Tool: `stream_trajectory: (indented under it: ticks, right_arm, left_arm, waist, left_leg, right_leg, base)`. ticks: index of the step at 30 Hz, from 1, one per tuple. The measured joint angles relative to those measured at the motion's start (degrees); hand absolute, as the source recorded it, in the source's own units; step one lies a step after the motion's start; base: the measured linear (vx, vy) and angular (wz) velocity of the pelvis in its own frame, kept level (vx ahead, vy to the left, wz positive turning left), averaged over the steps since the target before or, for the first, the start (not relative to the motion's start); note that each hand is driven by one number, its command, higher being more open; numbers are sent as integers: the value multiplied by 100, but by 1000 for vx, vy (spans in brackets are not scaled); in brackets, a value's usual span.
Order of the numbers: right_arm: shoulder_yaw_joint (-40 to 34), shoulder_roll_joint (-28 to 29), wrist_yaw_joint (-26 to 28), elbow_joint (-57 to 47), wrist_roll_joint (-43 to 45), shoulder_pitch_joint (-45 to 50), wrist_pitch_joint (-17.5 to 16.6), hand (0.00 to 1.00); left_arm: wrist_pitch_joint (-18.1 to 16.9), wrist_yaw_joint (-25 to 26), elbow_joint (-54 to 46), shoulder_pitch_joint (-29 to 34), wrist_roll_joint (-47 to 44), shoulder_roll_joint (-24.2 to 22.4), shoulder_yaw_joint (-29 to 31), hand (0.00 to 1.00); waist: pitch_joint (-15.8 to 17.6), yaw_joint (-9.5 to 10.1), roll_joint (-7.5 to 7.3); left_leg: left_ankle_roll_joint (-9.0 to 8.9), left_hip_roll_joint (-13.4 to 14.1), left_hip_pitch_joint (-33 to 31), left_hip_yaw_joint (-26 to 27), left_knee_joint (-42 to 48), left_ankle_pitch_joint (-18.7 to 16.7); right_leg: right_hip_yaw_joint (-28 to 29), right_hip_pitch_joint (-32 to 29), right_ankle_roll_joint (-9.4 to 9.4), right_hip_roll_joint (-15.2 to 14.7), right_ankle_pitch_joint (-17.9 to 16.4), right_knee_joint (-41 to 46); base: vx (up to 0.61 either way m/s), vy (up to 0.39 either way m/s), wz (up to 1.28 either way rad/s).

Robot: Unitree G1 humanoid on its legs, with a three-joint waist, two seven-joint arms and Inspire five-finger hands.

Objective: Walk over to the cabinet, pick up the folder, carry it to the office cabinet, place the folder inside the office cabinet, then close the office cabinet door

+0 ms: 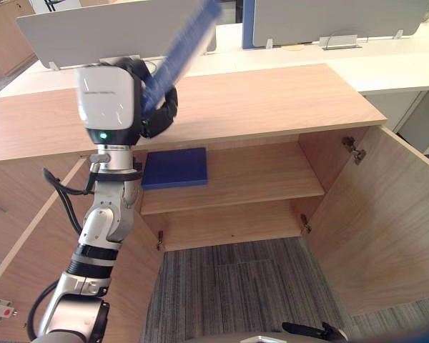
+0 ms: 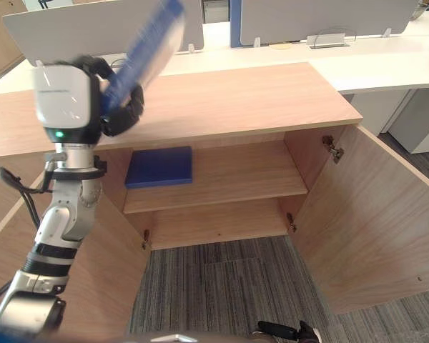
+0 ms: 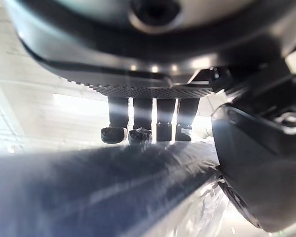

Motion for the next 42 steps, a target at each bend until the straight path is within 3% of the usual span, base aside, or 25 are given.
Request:
stream_trajectory:
  ticks: [6,15,19,22,24,25,26,29,31,34,39,42]
  right_arm:
    - [-121,-67,-25,255,-42,-130,-7,100]
    - [-219,-101,-24,376,-45,-145,-12,100]
    - [-218,-103,-34,399,-45,-146,-13,100]
    - [-223,-101,-51,402,-36,-144,-11,100]
    - [-224,-100,-69,404,25,-136,-1,100]
    - [-224,-99,-83,403,46,-131,2,100]
    - [-212,-99,-106,388,405,-131,-14,100]
    - [-118,-57,-182,155,1099,13,-15,100]
    - [65,89,-367,-752,1897,422,-42,100]
    - [75,639,-732,-2667,2281,974,-85,100]
    - [581,1096,-1417,-5712,2209,1522,-259,100]
    - [769,1119,-1919,-7268,1035,1644,-260,100]
  left_arm:
    - [115,582,-662,0,-56,-88,114,0]
    - [130,714,-787,53,-58,-205,154,0]
    - [112,714,-808,156,-106,-630,156,0]
    - [-44,694,-1119,601,-819,-1396,146,0]
    - [-416,569,-1258,959,-1897,-1763,130,0]
    - [-552,467,-1257,1020,-2347,-1798,107,0]
    - [-834,167,-1259,1076,-3395,-1797,102,0]
    - [-1276,-263,-1260,1296,-4898,-1799,92,0]
    - [-1698,-728,-1310,1710,-6571,-1870,89,0]
    - [-1736,-955,-1679,2374,-7559,-2164,96,0]
    - [-1743,-1192,-1856,3284,-8112,-2279,81,0]
    - [-1743,-1318,-1980,3703,-8330,-2372,16,0]
  waist:
    - [-56,102,70]
    - [-171,133,118]
    - [-180,139,114]
    - [-185,137,112]
    - [-189,138,107]
    - [-191,140,103]
    - [-200,148,95]
    - [-243,147,86]
    - [-297,103,81]
    - [-307,63,75]
    - [-406,0,43]
    - [-441,18,-12]
  left_leg:
    - [-4,34,58,-7,3,-3]
    - [-5,60,-27,-35,63,-2]
    - [-5,56,-24,-44,75,-2]
    - [-5,51,-26,-45,79,-3]
    - [-5,54,-26,-44,84,-3]
    - [-5,55,-28,-43,85,-3]
    - [-5,56,-31,-40,85,-3]
    - [-5,55,-25,-7,83,-3]
    - [-5,59,9,60,71,-3]
    - [-32,108,113,221,9,-13]
    - [-124,143,108,347,50,-64]
    - [-142,141,72,354,87,-79]
  right_leg:
    - [26,-180,-24,-60,-331,540]
    - [21,-375,-59,-95,-518,874]
    - [15,-374,-65,-111,-547,930]
    - [15,-374,-64,-121,-554,935]
    - [15,-372,-64,-121,-554,940]
    - [15,-371,-64,-121,-554,945]
    - [15,-367,-63,-121,-554,950]
    - [29,-363,-62,-120,-551,947]
    - [84,-372,-63,-105,-545,943]
    - [213,-368,-88,-13,-477,864]
    - [299,-325,-71,50,-304,633]
    - [306,-304,-58,57,-228,527]
  base:
    - [0,0,0]
    - [4,-25,1]
    - [5,-17,1]
    - [0,0,0]
    - [0,0,0]
    - [0,0,0]
    - [0,0,0]
    - [1,-4,-2]
    - [16,-16,-14]
    - [11,-10,-25]
    - [-15,5,-12]
    - [-8,6,-1]
